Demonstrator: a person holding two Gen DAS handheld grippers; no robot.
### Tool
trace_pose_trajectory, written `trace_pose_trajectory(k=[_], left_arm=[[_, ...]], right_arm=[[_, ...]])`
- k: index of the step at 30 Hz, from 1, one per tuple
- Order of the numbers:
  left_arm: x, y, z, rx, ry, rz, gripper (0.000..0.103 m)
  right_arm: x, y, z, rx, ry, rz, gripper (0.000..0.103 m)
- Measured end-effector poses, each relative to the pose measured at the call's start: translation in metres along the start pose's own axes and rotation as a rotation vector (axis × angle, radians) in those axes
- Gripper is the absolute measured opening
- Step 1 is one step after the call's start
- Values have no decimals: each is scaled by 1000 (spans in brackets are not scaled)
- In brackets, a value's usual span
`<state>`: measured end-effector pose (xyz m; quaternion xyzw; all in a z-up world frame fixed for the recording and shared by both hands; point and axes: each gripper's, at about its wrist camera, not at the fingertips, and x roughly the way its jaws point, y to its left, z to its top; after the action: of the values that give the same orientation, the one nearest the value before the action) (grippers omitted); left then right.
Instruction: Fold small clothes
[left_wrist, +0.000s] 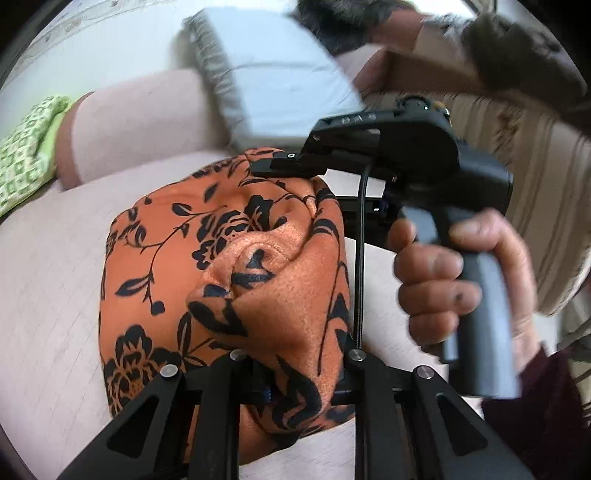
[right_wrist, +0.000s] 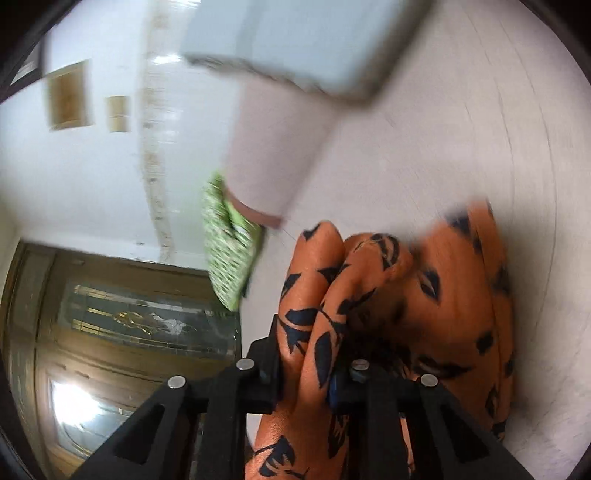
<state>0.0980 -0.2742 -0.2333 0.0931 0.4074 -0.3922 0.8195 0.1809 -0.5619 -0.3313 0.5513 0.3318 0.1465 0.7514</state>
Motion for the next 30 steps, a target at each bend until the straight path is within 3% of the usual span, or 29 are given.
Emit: trace_pose_trajectory(k=[2, 5, 6, 8, 10, 11, 15, 18, 20, 22, 24, 27, 30], left_arm=[[12, -9, 4, 21, 24, -30, 22], [57, -16, -6, 20, 159, -30, 30], [73, -16, -14, 12, 205, -19, 31], [72, -22, -19, 36, 165, -7, 36], [67, -28, -19, 59, 168, -40, 54], [65, -29, -19, 56, 176, -62, 56], [45, -27, -22, 78, 203, -93, 56], [17, -16, -37, 98, 184, -108, 56], [-1, -6, -44, 126, 158, -86, 60], [-13, 9, -47, 137, 118, -14, 62], [-15, 27, -46, 115, 91, 46, 62], [-1, 58, -35, 29, 83, 116, 62], [18, 76, -32, -6, 74, 154, 62]], right_arm=[[-19, 1, 3, -43, -48, -30, 18], [-18, -39, 11, 49, -8, -49, 22], [-15, -58, 12, 89, 0, -98, 22], [-11, -79, 14, 123, -21, -170, 22], [-17, -96, 16, 166, -22, -146, 22], [-22, -99, 19, 192, -31, -130, 22], [-35, -82, 21, 118, -60, -153, 22], [-43, -66, 20, 99, -77, -237, 22], [-62, -51, 20, 50, -140, -317, 22], [-81, -37, 17, 3, -202, -341, 22], [-99, -22, 9, -34, -223, -294, 22], [-94, 10, -9, -117, -184, -210, 22], [-67, 55, -37, -269, -86, -154, 22]])
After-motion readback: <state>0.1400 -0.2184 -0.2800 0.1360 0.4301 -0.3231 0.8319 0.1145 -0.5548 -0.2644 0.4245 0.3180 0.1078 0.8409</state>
